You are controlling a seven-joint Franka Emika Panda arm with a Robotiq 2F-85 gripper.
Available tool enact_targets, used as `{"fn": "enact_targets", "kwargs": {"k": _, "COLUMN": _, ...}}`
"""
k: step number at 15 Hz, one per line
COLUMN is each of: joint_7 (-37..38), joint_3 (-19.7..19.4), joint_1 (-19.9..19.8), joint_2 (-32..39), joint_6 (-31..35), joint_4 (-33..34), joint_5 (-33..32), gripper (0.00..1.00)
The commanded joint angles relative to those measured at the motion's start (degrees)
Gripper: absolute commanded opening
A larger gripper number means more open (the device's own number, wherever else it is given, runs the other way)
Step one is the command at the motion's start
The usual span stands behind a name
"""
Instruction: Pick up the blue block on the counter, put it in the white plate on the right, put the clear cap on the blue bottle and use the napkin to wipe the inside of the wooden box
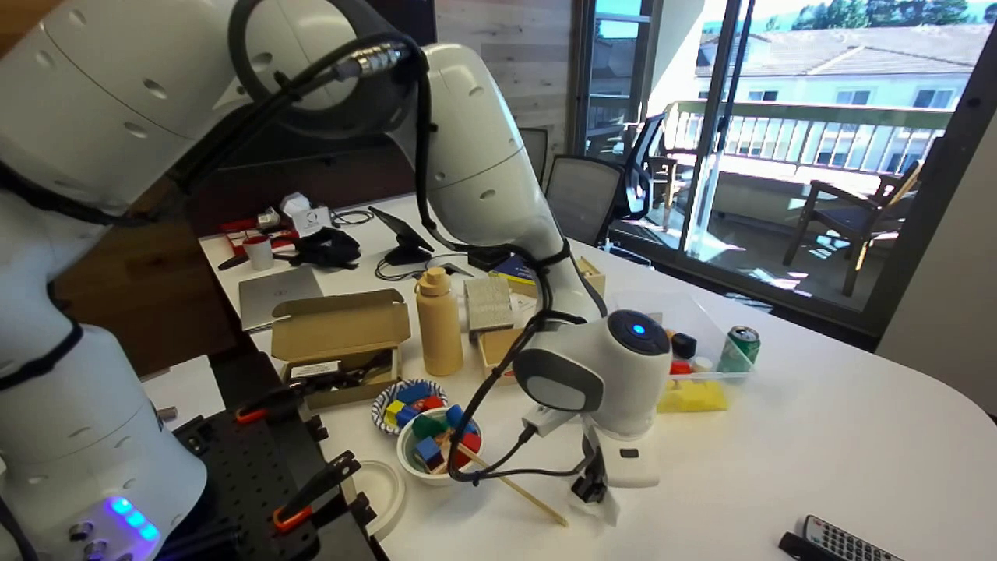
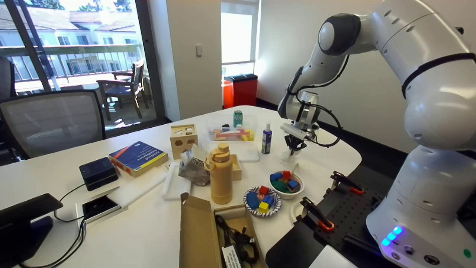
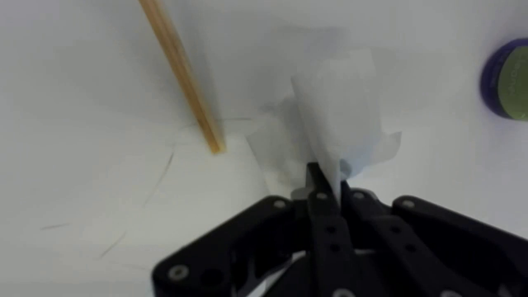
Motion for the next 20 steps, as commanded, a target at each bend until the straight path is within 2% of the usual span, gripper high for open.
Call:
{"fn": "enact_targets", "kwargs": {"k": 1, "joint_7": -5.8, "joint_3": 4.3, "joint_1": 2.5, "joint_2": -9.6, "joint_6": 11.1, "joint_4": -14.1, "joint_5": 3.4, "gripper": 0.01}}
{"fn": "enact_targets", "kwargs": {"k": 4, "joint_7": -8.0, "joint_3": 10.1, "joint_1": 4.3, "joint_2": -14.7, "joint_6": 21.3, "joint_4": -21.6, "joint_5": 4.5, "gripper": 0.01}}
{"fn": "enact_targets", "kwargs": {"k": 7, "joint_7": -7.1, "joint_3": 16.5, "joint_1": 6.7, "joint_2": -19.1, "joint_6": 31.1, "joint_4": -27.1, "joint_5": 4.2, "gripper": 0.01}}
{"fn": "enact_targets", "kwargs": {"k": 10, "joint_7": -6.5, "joint_3": 21.7, "joint_1": 7.3, "joint_2": -21.6, "joint_6": 34.7, "joint_4": -27.9, "joint_5": 2.8, "gripper": 0.01}}
{"fn": "enact_targets", "kwargs": {"k": 12, "joint_7": -6.8, "joint_3": 23.2, "joint_1": 8.0, "joint_2": -22.8, "joint_6": 33.1, "joint_4": -27.0, "joint_5": 2.1, "gripper": 0.01}}
{"fn": "enact_targets", "kwargs": {"k": 14, "joint_7": -6.9, "joint_3": 22.8, "joint_1": 9.6, "joint_2": -23.3, "joint_6": 32.3, "joint_4": -26.3, "joint_5": 1.9, "gripper": 0.01}}
{"fn": "enact_targets", "kwargs": {"k": 17, "joint_7": -7.4, "joint_3": 23.3, "joint_1": 9.5, "joint_2": -24.6, "joint_6": 27.6, "joint_4": -26.6, "joint_5": 0.7, "gripper": 0.01}}
{"fn": "enact_targets", "kwargs": {"k": 18, "joint_7": -7.9, "joint_3": 19.2, "joint_1": 12.0, "joint_2": -20.4, "joint_6": 23.0, "joint_4": -19.8, "joint_5": -1.0, "gripper": 0.01}}
{"fn": "enact_targets", "kwargs": {"k": 20, "joint_7": -7.3, "joint_3": 16.7, "joint_1": 12.6, "joint_2": -18.1, "joint_6": 14.2, "joint_4": -14.5, "joint_5": -5.6, "gripper": 0.01}}
